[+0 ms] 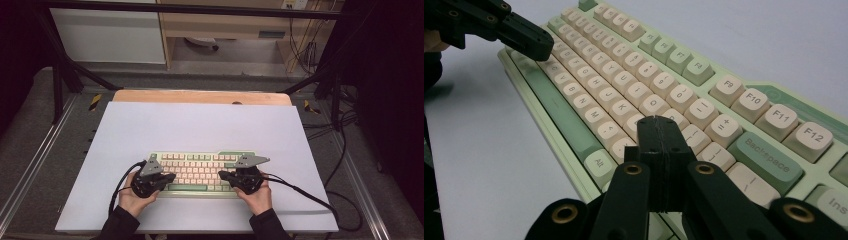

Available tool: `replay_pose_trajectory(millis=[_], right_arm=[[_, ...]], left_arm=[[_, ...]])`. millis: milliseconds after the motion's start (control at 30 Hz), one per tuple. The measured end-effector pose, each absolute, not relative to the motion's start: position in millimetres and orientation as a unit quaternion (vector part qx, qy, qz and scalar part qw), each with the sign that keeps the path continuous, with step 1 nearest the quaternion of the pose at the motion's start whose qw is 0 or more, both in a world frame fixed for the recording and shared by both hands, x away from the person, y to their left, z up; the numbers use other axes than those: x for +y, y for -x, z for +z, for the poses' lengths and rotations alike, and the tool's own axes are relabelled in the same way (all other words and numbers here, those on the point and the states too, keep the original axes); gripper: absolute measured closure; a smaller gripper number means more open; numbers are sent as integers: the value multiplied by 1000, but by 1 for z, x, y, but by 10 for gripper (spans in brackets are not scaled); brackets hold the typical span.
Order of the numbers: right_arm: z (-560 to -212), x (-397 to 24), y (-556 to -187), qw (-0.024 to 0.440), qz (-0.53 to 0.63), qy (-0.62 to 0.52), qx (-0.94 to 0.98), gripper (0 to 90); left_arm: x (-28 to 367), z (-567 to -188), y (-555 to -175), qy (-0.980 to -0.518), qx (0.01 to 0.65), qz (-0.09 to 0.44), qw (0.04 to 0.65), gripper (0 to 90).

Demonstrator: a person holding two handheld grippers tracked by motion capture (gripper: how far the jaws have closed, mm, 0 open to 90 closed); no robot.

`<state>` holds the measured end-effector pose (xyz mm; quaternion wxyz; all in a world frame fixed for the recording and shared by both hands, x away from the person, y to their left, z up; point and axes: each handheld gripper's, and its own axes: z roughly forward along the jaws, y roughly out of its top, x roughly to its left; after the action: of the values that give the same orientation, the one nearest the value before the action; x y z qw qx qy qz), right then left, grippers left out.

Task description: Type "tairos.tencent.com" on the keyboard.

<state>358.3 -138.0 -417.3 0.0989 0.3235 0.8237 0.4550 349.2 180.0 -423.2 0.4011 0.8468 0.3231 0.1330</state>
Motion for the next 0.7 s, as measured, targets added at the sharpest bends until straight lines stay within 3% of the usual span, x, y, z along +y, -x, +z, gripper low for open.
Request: replay_pose_trajectory(millis=[700], right_arm=[[-419, -138, -357, 98, 457, -323, 823, 900]], left_arm=[[175, -427, -347, -852, 313, 134, 398, 899]])
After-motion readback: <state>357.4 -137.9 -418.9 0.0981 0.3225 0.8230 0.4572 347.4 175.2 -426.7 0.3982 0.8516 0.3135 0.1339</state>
